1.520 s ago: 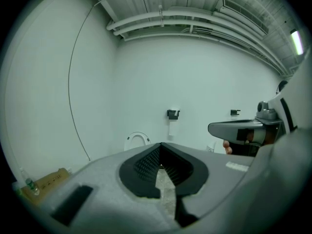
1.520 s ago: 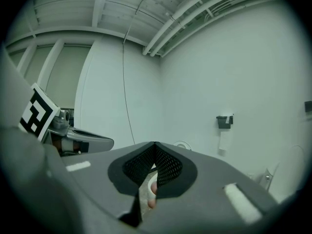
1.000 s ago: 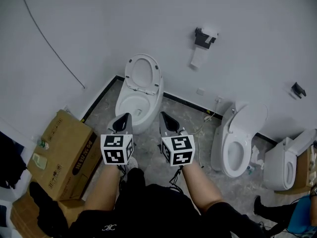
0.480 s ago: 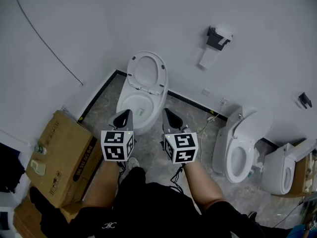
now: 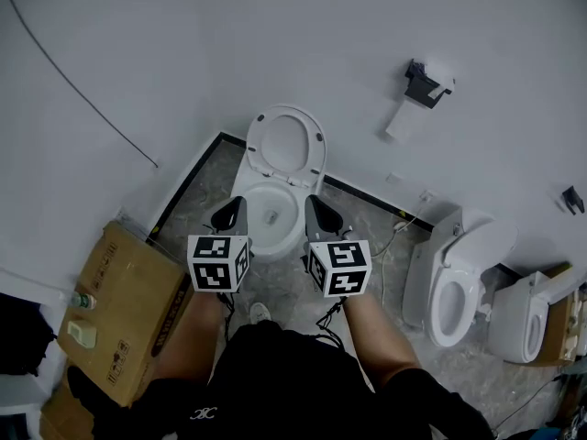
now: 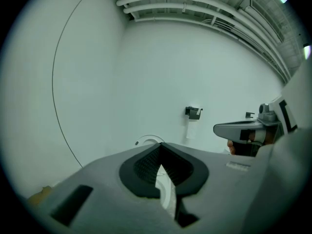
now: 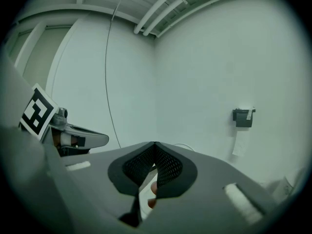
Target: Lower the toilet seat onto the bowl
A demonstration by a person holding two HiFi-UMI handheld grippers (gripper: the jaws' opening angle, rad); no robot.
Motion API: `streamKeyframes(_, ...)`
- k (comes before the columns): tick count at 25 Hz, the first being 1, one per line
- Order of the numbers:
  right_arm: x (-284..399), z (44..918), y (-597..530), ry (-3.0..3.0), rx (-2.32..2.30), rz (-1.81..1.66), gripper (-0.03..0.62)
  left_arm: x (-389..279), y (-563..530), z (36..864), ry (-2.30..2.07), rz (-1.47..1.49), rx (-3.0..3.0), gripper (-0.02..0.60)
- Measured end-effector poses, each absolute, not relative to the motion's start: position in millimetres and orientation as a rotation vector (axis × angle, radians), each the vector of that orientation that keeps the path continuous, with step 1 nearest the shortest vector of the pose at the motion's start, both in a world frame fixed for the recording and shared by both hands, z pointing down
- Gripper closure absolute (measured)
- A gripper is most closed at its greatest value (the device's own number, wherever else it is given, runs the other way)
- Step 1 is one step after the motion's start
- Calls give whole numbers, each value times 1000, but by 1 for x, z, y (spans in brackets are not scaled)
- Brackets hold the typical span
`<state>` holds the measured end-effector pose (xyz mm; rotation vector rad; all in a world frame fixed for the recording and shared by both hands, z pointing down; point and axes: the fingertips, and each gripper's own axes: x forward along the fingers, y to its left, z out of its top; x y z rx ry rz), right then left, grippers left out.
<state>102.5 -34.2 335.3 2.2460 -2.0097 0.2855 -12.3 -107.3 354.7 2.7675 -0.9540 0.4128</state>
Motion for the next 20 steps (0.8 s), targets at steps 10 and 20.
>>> streamKeyframes(10, 98, 340, -105, -1938, 2250, 291, 585, -23, -178, 366, -894, 409, 2741, 574)
streamKeyframes(20, 118, 351, -144, -1893, 2226, 291, 585, -23, -208, 375, -893, 404, 2711, 573)
